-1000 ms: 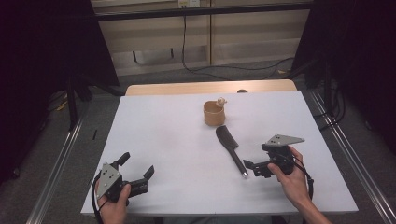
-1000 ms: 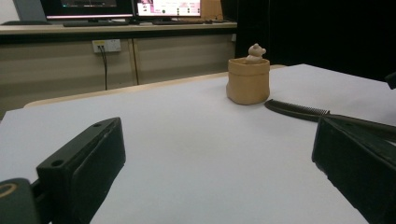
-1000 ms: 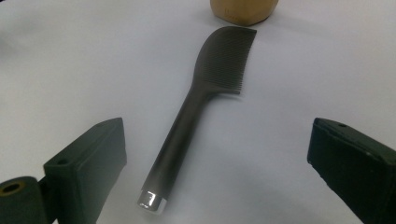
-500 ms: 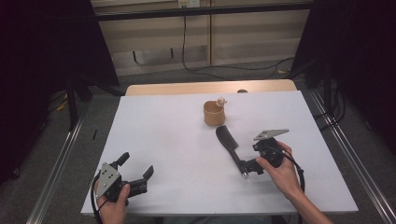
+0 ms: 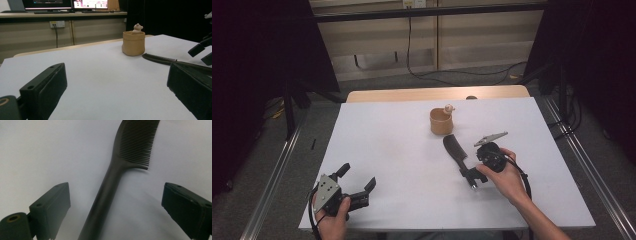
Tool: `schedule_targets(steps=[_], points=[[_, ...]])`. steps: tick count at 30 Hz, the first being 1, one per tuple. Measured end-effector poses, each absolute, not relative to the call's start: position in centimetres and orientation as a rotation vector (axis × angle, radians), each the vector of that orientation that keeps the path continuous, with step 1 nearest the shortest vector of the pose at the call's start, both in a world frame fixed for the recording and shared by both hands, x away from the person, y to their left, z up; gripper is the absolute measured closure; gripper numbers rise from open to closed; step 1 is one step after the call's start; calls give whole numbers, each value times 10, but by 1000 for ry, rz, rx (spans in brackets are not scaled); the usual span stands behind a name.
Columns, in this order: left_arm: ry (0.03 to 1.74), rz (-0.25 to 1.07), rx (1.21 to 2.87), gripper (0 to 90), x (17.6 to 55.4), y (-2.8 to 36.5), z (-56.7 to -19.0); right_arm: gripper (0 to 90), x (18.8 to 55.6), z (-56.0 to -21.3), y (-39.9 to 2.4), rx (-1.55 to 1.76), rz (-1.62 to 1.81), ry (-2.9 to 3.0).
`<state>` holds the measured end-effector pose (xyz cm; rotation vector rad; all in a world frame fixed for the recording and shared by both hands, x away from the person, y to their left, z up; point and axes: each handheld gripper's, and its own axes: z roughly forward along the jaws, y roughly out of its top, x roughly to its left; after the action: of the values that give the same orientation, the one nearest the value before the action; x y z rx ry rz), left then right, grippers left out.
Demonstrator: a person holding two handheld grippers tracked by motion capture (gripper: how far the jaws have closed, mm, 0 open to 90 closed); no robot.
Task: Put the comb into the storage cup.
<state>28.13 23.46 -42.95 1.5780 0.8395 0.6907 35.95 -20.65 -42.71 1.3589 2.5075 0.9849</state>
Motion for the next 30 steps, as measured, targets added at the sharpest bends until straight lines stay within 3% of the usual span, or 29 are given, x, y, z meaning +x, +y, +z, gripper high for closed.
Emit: schedule_targets(steps=[11, 30], points=[[839, 696, 1580, 29, 281, 236, -429, 79, 377, -429, -196, 1454, 874, 2567], [839, 688, 1586, 29, 281, 236, -430, 268, 392, -424, -180, 1534, 727, 2600]])
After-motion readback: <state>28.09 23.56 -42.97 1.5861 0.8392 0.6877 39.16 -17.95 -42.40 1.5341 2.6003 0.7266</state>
